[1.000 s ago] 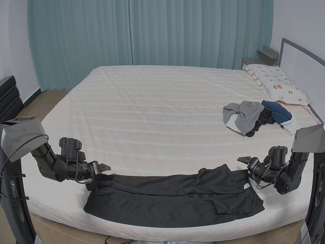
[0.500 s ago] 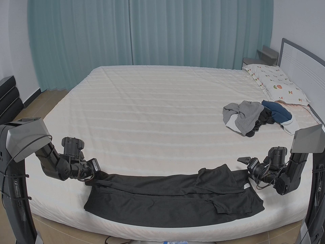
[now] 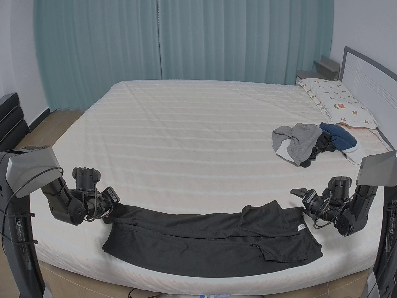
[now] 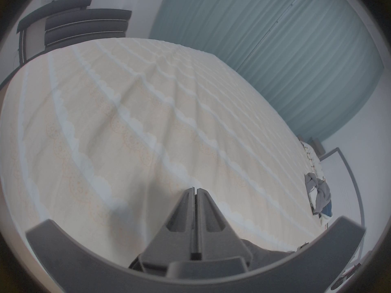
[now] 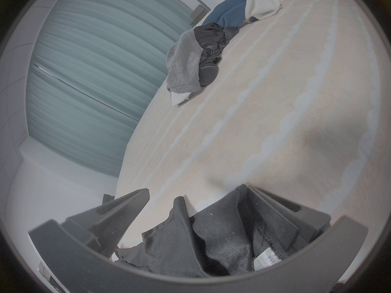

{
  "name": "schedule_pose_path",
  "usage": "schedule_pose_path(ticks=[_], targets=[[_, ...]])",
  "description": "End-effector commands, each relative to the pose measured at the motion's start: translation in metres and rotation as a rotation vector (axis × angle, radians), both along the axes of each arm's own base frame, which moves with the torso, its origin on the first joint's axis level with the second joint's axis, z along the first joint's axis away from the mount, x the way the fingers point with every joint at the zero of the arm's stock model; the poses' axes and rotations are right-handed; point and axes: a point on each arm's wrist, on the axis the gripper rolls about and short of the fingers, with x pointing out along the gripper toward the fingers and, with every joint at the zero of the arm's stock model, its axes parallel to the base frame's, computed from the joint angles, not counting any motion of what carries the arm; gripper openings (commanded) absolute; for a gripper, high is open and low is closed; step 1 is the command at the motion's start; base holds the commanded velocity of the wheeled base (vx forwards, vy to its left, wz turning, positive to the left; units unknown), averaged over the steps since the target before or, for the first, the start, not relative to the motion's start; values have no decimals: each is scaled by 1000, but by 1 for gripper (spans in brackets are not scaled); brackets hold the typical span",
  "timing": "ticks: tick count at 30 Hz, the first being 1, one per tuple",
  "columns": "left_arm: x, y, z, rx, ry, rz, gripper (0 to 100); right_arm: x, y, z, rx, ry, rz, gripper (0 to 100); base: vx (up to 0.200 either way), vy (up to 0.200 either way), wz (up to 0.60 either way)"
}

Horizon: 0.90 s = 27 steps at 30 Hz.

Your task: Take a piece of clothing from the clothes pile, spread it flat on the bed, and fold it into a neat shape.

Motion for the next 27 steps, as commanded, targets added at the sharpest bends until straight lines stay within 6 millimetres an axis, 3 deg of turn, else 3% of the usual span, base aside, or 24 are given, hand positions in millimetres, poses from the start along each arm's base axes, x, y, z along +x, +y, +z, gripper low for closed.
schedule_pose_path(ticks=[1, 4, 5, 16, 27], targets=[[-8, -1, -7, -19, 6, 14, 0, 3, 1, 0, -3, -7, 4, 100, 0, 0, 0], [-8, -4, -7, -21, 3, 7, 0, 5, 1, -4, -2, -2, 5, 100, 0, 0, 0], [-9, -4, -7, -21, 5, 7, 0, 5, 1, -3, -2, -5, 5, 0, 0, 0, 0], [-9, -3, -11, -18, 17, 12, 0, 9, -3, -7, -16, -8, 1, 0, 0, 0, 0], [-13, -2, -14, -15, 33, 18, 0, 10, -27, -4, -18, -24, -68, 0, 0, 0, 0]])
